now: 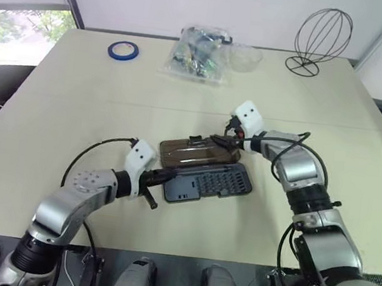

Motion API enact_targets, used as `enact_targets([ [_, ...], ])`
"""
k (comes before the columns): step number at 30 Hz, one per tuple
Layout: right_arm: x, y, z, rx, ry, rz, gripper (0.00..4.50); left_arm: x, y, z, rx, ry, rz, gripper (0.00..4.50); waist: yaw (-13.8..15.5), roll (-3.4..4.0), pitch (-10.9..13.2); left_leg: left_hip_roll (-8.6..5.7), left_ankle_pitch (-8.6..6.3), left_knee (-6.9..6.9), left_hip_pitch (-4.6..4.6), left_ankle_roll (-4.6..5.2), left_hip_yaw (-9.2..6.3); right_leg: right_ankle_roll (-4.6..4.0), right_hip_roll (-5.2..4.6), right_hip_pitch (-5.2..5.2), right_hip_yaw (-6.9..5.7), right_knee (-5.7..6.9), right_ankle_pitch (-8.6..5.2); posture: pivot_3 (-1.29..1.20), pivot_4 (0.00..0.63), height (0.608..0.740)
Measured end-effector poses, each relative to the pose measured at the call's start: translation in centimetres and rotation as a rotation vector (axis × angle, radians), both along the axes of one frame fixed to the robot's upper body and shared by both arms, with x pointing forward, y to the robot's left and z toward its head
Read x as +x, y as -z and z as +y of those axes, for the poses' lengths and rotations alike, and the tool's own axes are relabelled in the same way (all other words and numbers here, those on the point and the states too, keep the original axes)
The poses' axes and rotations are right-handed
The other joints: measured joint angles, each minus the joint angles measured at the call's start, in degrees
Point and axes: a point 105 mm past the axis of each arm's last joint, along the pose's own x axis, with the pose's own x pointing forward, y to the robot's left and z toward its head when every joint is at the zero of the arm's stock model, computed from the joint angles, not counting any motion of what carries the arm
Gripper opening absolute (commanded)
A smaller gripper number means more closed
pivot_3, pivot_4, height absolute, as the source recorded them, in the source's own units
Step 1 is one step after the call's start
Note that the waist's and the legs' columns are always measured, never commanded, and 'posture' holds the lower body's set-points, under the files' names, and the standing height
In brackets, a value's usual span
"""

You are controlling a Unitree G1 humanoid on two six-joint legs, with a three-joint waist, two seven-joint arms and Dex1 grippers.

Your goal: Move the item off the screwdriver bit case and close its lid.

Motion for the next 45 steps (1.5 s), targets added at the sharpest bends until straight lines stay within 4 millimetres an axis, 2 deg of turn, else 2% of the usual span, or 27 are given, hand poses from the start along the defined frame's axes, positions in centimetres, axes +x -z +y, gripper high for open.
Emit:
enact_targets([
  [5,0.7,-0.1,-1.7,-0.122,0.004,0.009,4.5,0.1,0.2,-0.2,-0.002,0.013,0.009,0.05,-0.3,0.0,0.0,0.0,0.0,-0.01,0.0,0.0,-0.02,0.0,0.01,0.0,-0.01,0.01,0.0,0.0,0.15,0.716],
  [8,0.8,0.6,-2.6,-0.195,-0.016,0.033,4.5,0.1,0.2,-0.2,-0.001,0.02,0.011,0.05,-0.3,0.0,0.0,0.0,0.0,-0.01,0.01,0.0,-0.01,0.0,0.01,0.0,-0.01,0.01,0.0,0.0,0.15,0.716],
  [25,1.1,0.2,-1.8,-0.333,-0.132,0.044,4.5,0.3,0.3,-0.1,0.006,0.023,0.011,0.05,-0.4,0.05,0.0,0.01,0.01,-0.01,0.06,-0.01,-0.02,0.0,0.01,0.03,0.0,0.01,0.0,0.0,0.15,0.716],
  [26,1.1,0.2,-1.7,-0.336,-0.136,0.049,3.94,0.2,0.4,-0.1,0.007,0.023,0.011,0.0,-0.4,0.05,0.0,0.01,0.01,-0.01,0.07,-0.01,-0.03,0.0,0.01,0.04,0.0,0.01,0.0,0.0,0.15,0.716],
  [27,1.0,0.3,-1.7,-0.334,-0.139,0.057,3.67,0.2,0.4,-0.1,0.007,0.023,0.011,0.0,-0.4,0.05,0.0,0.01,0.01,-0.01,0.07,-0.01,-0.03,0.0,0.01,0.04,0.0,0.01,0.0,0.0,0.15,0.716],
  [28,0.9,0.4,-1.6,-0.331,-0.143,0.07,3.18,0.3,0.4,-0.1,0.007,0.021,0.01,0.0,-0.4,0.05,0.0,0.01,0.01,-0.02,0.08,-0.01,-0.03,0.0,0.01,0.05,0.0,0.01,0.0,0.0,0.15,0.716],
  [34,0.5,1.0,-1.0,-0.315,-0.158,0.119,0.05,0.3,0.4,-0.1,0.007,0.018,0.01,0.0,-0.3,0.05,0.0,0.01,0.01,-0.02,0.09,-0.01,-0.03,0.0,0.01,0.06,0.0,0.01,0.0,0.0,0.15,0.716],
  [38,0.4,0.8,-1.2,-0.313,-0.156,0.13,0.05,0.4,0.5,0.2,0.015,-0.002,0.007,0.0,-0.4,-0.09,-0.2,0.02,0.0,-0.14,0.47,-0.01,-0.01,0.0,0.01,0.39,0.0,-0.04,0.0,0.0,0.15,0.716],
  [45,0.2,1.1,-1.3,-0.318,-0.152,0.144,0.05,0.5,0.4,0.3,0.015,-0.012,0.004,0.0,-0.3,-0.09,-0.2,0.03,-0.01,-0.17,0.51,-0.01,-0.02,-0.01,0.03,0.41,0.01,-0.03,0.0,0.0,0.15,0.716],
])
